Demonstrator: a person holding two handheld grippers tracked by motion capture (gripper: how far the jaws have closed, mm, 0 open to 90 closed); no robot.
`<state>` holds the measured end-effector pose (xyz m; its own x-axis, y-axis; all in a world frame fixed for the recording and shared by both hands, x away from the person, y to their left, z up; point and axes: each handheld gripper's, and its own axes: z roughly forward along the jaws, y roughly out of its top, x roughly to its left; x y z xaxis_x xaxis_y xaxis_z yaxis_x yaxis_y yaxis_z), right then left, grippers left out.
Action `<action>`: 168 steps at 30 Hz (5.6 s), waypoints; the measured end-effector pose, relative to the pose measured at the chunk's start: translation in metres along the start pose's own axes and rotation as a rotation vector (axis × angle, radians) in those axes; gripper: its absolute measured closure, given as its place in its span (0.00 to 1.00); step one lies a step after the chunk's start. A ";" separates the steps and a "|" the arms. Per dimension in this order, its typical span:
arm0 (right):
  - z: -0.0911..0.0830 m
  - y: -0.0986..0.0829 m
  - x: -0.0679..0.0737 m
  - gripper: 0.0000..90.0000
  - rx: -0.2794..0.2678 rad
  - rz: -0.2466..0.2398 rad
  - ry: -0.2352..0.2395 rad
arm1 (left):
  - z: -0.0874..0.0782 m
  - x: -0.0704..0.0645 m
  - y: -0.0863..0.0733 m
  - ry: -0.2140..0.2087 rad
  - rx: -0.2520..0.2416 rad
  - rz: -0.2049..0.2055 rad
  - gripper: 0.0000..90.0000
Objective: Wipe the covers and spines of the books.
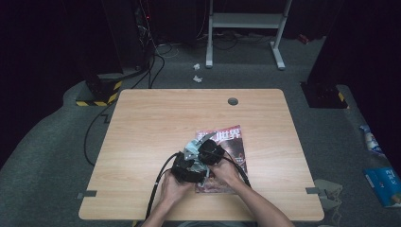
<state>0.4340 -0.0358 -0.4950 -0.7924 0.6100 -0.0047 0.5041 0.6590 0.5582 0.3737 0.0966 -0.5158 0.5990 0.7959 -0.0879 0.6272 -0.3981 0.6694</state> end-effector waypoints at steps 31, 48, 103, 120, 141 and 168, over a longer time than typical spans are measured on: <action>-0.046 -0.067 -0.031 0.94 0.001 0.028 -0.105 | 0.005 0.000 0.007 0.011 -0.006 -0.011 0.28; -0.072 -0.102 -0.072 0.91 0.000 0.160 -0.240 | 0.012 0.001 0.016 0.030 -0.013 -0.003 0.31; -0.018 -0.024 -0.021 0.93 0.027 0.015 -0.091 | 0.011 -0.002 0.013 0.009 0.014 0.019 0.18; -0.010 -0.009 -0.015 0.94 0.044 0.002 -0.034 | 0.008 0.000 0.007 0.024 0.013 0.001 0.12; -0.004 0.000 0.000 0.94 0.037 -0.032 -0.015 | 0.009 0.002 0.008 0.035 0.025 0.010 0.09; -0.074 -0.096 -0.088 0.85 0.006 0.253 -0.195 | 0.012 0.006 0.017 0.012 0.023 0.003 0.18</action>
<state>0.4294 -0.1854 -0.4871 -0.5609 0.8275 -0.0257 0.6795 0.4778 0.5567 0.3937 0.0888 -0.5142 0.5946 0.8003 -0.0771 0.6368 -0.4102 0.6529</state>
